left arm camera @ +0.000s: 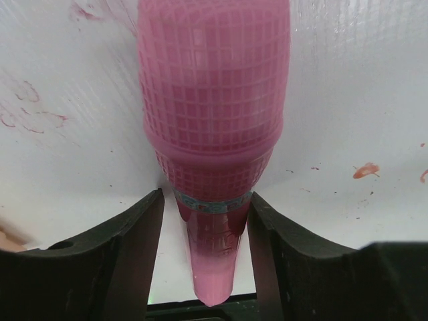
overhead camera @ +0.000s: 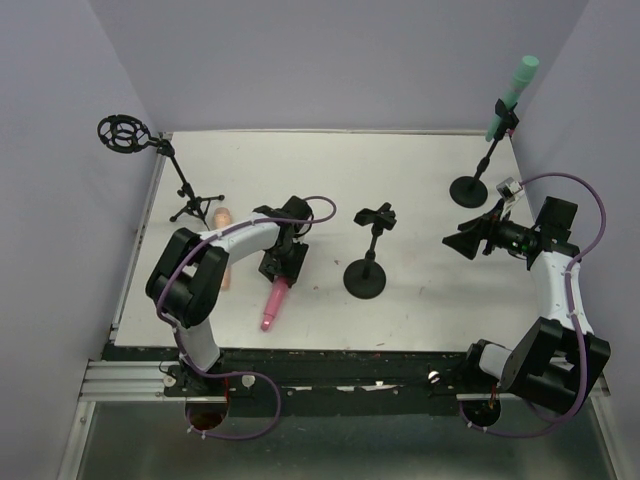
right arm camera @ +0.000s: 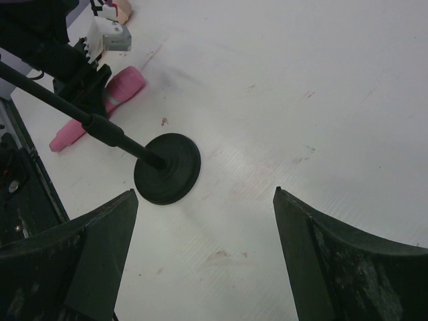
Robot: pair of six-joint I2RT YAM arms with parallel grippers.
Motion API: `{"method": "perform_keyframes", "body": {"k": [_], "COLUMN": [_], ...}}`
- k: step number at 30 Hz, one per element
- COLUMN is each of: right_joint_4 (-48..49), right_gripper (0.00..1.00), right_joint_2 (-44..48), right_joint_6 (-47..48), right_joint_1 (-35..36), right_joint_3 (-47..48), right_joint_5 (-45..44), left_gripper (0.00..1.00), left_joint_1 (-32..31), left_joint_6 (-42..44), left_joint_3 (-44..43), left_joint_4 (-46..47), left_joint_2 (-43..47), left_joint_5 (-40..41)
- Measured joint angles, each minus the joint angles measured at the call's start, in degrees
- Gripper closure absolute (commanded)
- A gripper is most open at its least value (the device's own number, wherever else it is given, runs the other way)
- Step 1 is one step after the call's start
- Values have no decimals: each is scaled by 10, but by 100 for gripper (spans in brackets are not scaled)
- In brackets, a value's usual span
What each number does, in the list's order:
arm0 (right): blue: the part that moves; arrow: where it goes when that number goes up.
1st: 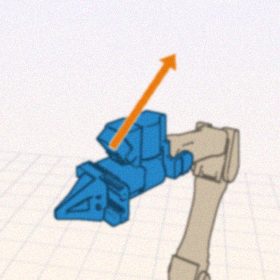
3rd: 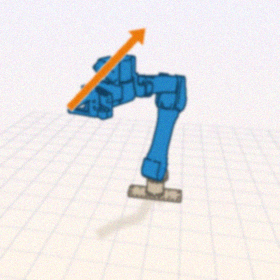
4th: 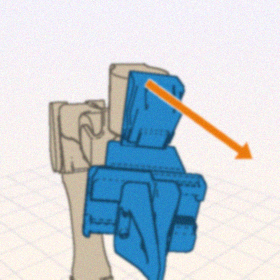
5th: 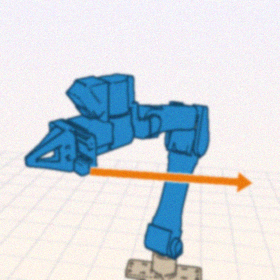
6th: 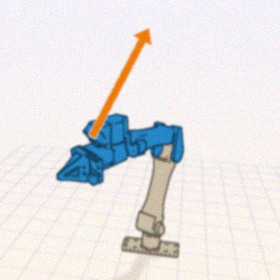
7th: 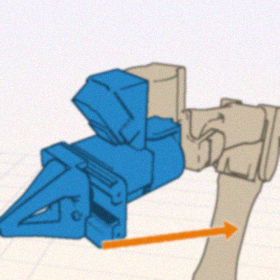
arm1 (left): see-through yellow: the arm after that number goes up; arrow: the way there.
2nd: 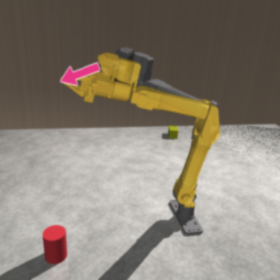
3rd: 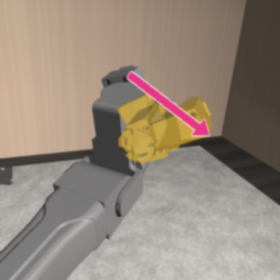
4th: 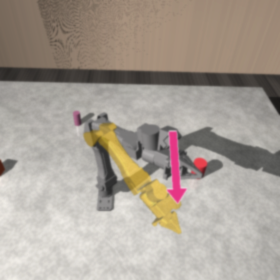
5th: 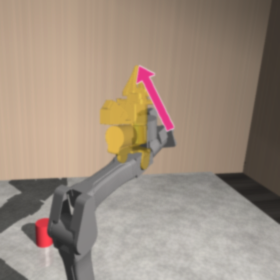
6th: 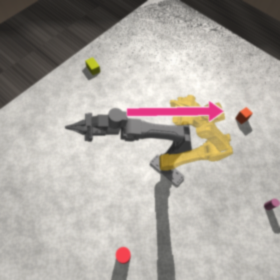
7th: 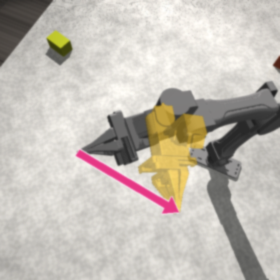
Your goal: Attach the microphones to the stand
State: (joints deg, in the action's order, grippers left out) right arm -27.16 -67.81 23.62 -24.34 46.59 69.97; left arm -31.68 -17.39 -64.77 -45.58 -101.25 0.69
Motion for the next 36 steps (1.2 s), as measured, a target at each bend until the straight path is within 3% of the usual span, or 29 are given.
{"method": "perform_keyframes", "body": {"k": [25, 29, 31, 33, 36], "right_joint_4": [0, 0, 0, 0, -1], "right_gripper": [9, 9, 9, 9, 9], "right_joint_2": [0, 1, 1, 1, 3], "right_joint_6": [0, 0, 0, 0, 1], "right_joint_1": [0, 0, 0, 0, 0], "right_joint_3": [1, 1, 1, 2, 2], "right_joint_5": [0, 0, 0, 0, 0], "left_gripper": [44, 65, 86, 99, 100], "left_joint_1": [-4, -4, -3, -3, -3], "left_joint_6": [7, 9, 8, 9, 10], "left_joint_3": [-71, -69, -67, -66, -60], "left_joint_4": [-19, -17, -17, -15, -10], "left_joint_2": [-66, -65, -63, -61, -56], "left_joint_5": [-28, -28, -30, -31, -31]}}
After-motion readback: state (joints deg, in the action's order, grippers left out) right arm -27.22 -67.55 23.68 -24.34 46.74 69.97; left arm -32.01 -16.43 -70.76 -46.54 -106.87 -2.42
